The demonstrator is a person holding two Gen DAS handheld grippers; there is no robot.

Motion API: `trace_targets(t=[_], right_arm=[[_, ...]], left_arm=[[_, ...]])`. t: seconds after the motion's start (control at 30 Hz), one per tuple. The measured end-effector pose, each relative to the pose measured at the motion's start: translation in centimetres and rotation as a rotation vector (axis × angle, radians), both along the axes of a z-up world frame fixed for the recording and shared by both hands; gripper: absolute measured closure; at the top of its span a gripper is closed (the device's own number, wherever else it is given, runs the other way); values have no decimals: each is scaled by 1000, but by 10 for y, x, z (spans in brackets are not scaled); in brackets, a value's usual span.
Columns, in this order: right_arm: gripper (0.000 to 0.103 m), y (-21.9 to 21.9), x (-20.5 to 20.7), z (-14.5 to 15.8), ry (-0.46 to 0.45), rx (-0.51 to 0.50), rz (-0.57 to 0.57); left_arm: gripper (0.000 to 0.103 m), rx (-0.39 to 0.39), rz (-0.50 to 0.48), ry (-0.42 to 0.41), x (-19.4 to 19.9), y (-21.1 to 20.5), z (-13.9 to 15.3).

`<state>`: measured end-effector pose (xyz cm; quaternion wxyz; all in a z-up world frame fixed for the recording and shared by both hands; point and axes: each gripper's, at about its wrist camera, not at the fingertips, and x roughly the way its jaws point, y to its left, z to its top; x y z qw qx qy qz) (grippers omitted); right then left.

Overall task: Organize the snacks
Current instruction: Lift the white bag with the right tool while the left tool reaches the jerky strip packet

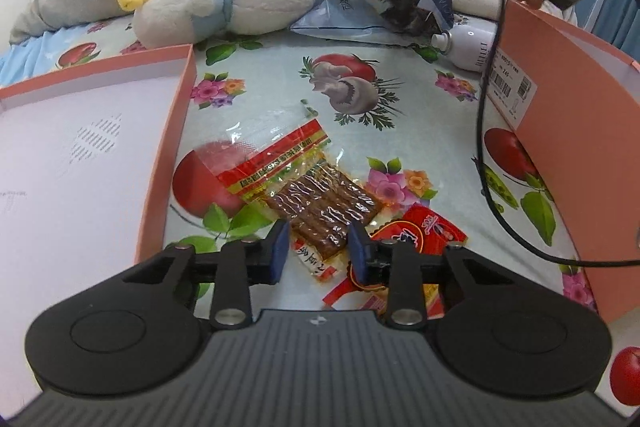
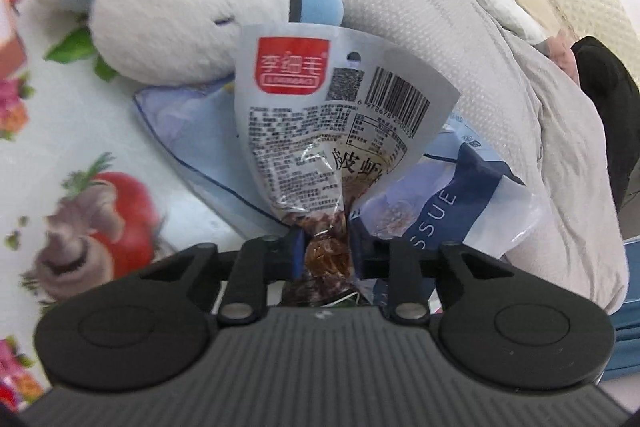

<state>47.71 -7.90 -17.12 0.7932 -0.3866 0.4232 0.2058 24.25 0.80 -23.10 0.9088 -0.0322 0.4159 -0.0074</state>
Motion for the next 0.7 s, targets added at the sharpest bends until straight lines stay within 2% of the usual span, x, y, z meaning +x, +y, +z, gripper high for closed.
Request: trace_targets(t=[0.37, 0.43, 0.6, 0.7], right_arm=[[90, -18, -61, 59, 35, 197, 17], [90, -18, -73, 62, 55, 216, 26], [90, -21, -99, 66, 100, 276, 18], [90, -23, -111, 55, 179, 308, 7]], left_arm=[[69, -59, 20, 17, -24, 10, 6], [79, -72, 24, 19, -28, 13, 7], [86, -90, 44, 33, -32, 18, 9], [86, -118, 59, 34, -34, 24, 10]])
